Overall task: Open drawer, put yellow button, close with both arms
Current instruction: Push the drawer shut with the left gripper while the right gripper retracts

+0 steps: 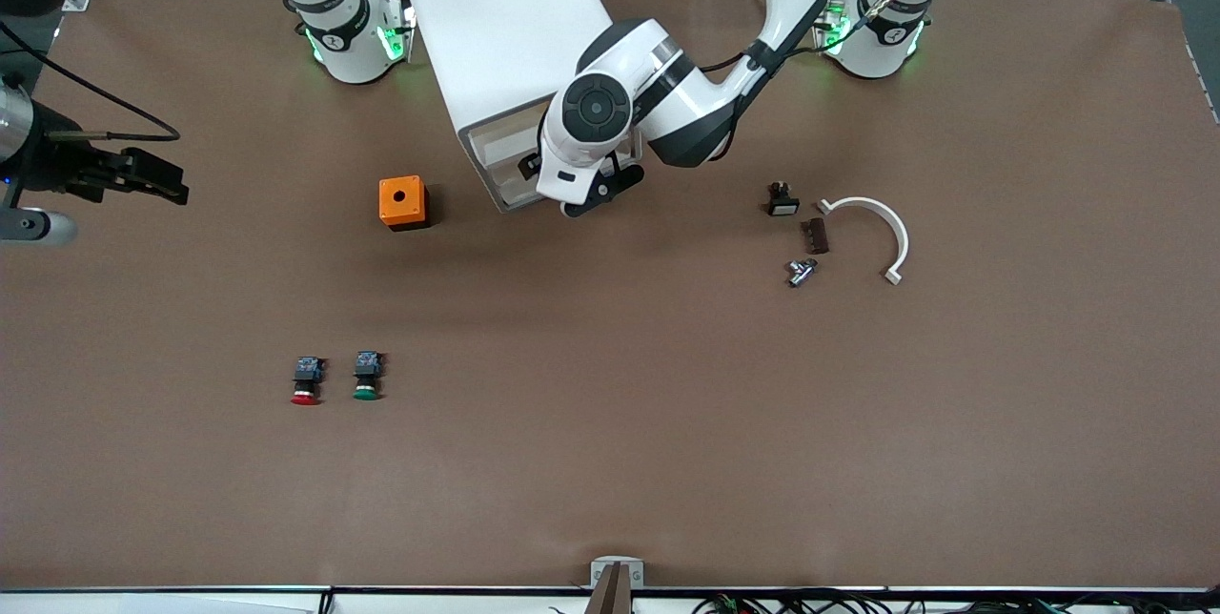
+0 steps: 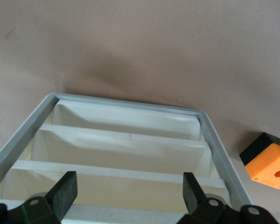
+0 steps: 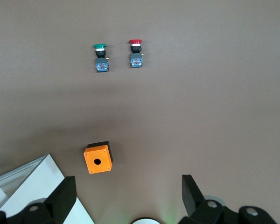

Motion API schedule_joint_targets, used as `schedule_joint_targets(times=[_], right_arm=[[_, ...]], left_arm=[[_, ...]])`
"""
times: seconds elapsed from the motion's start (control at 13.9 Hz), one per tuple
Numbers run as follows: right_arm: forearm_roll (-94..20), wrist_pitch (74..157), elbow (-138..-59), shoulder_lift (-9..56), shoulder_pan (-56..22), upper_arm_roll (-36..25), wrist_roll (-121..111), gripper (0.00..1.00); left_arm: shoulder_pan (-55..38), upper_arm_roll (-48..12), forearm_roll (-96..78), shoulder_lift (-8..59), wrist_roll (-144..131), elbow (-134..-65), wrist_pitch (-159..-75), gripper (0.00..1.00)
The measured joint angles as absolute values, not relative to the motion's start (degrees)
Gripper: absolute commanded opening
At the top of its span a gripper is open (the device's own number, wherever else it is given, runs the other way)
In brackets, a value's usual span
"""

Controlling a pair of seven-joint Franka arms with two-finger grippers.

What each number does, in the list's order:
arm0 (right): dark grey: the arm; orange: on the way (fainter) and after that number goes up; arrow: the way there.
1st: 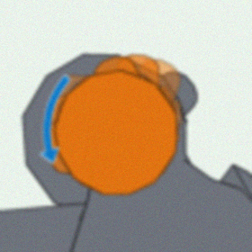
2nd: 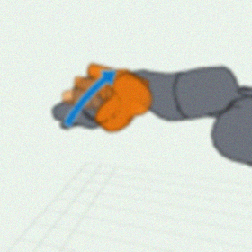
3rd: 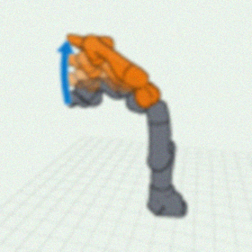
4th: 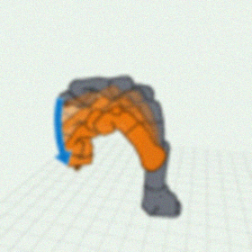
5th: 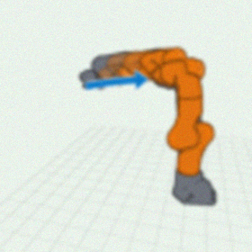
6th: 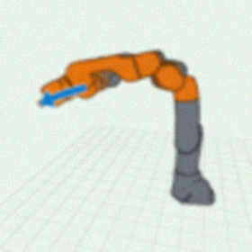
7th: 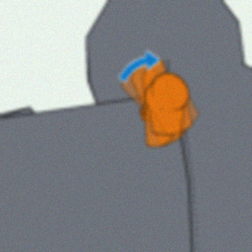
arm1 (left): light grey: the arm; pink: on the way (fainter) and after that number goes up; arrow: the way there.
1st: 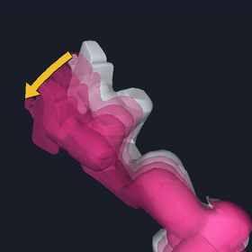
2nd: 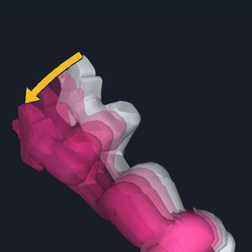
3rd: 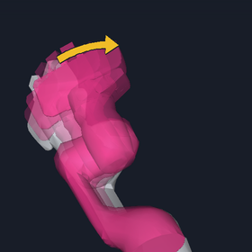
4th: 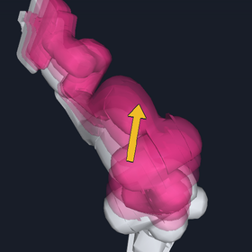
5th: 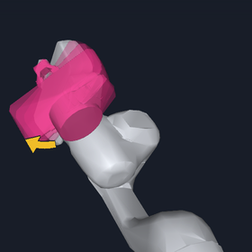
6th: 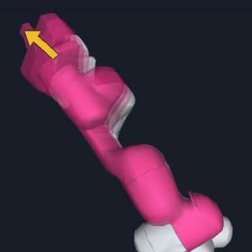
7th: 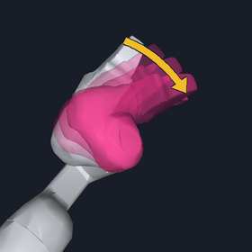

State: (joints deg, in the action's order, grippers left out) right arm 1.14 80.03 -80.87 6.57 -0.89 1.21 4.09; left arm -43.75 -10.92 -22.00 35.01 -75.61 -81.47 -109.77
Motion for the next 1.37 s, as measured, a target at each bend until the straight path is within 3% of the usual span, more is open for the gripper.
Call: schedule_joint_targets(times=[0.93, 1.37], right_arm=[[-0.39, 79.59, -81.24, 5.36, 1.79, 0.79, 4.13, 1.00], [-0.56, 83.28, -87.40, 1.04, 1.73, 1.20, 4.13, 1.00]], left_arm=[[-43.81, -11.69, -27.22, 35.64, -75.52, -82.74, -109.77, 0.99], [-42.56, -11.44, -27.23, 34.71, -75.62, -80.84, -110.06, 0.99]])
